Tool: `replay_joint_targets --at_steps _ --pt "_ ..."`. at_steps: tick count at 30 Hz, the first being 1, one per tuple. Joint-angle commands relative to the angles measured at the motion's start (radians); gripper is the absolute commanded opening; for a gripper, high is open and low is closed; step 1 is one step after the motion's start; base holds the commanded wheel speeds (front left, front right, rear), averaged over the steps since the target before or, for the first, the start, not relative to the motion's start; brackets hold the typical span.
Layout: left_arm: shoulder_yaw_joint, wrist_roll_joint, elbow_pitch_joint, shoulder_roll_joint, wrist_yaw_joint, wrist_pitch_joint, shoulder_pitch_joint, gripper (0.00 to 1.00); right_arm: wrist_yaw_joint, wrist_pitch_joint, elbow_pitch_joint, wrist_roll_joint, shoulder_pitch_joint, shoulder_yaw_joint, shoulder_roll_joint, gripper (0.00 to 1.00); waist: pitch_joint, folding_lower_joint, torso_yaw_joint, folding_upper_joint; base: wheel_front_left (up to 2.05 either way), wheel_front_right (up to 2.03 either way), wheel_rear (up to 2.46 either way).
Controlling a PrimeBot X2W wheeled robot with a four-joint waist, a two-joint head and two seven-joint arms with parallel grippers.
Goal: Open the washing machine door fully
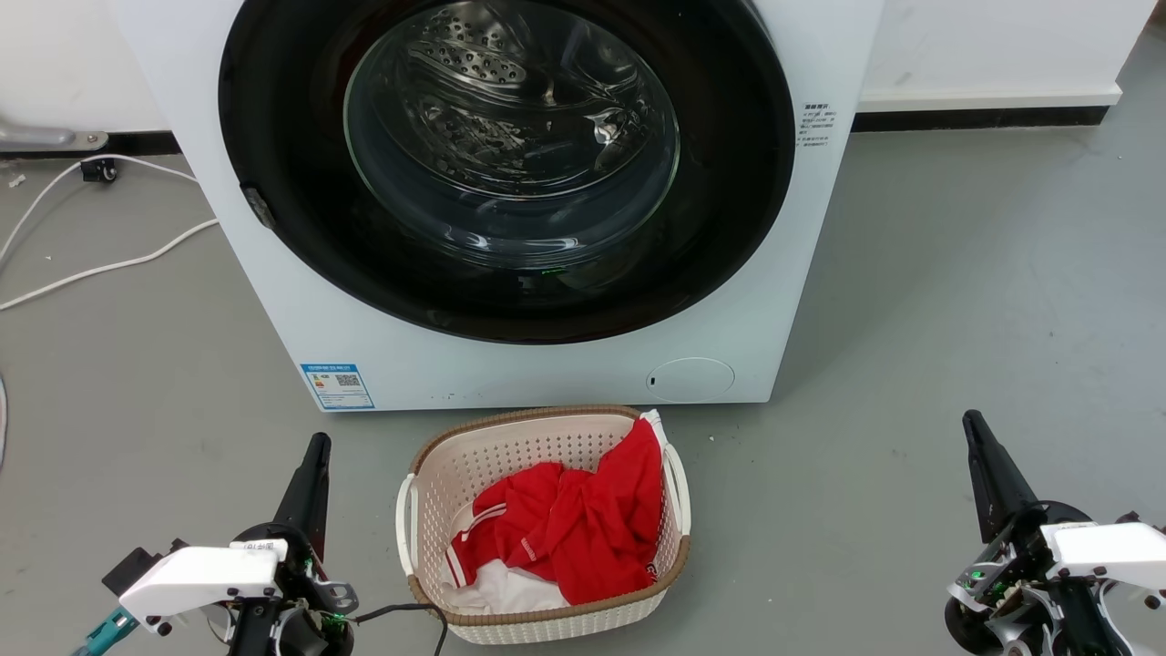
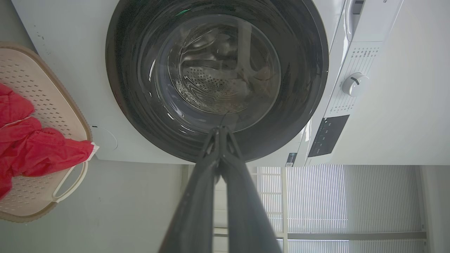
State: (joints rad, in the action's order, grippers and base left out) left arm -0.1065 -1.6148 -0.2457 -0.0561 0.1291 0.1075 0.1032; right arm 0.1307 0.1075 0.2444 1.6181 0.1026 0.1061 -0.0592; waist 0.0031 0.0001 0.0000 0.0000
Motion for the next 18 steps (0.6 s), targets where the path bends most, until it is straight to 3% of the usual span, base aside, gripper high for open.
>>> replay_joint_targets --at_steps 1,18 --pt "-0.003 0.001 -0.001 0.000 0.003 0.004 0.010 0.00 0.000 0.003 0.001 -0.005 0.011 0.002 0.004 0.00 0.000 -0.0001 0.000 0.0000 0.00 0.00 0.00" --pt "-0.005 0.004 -0.001 0.002 0.003 0.004 0.010 0.00 0.000 0.005 0.001 -0.008 0.011 0.004 0.005 0.00 0.000 -0.0001 0.000 0.0000 0.00 0.00 0.00"
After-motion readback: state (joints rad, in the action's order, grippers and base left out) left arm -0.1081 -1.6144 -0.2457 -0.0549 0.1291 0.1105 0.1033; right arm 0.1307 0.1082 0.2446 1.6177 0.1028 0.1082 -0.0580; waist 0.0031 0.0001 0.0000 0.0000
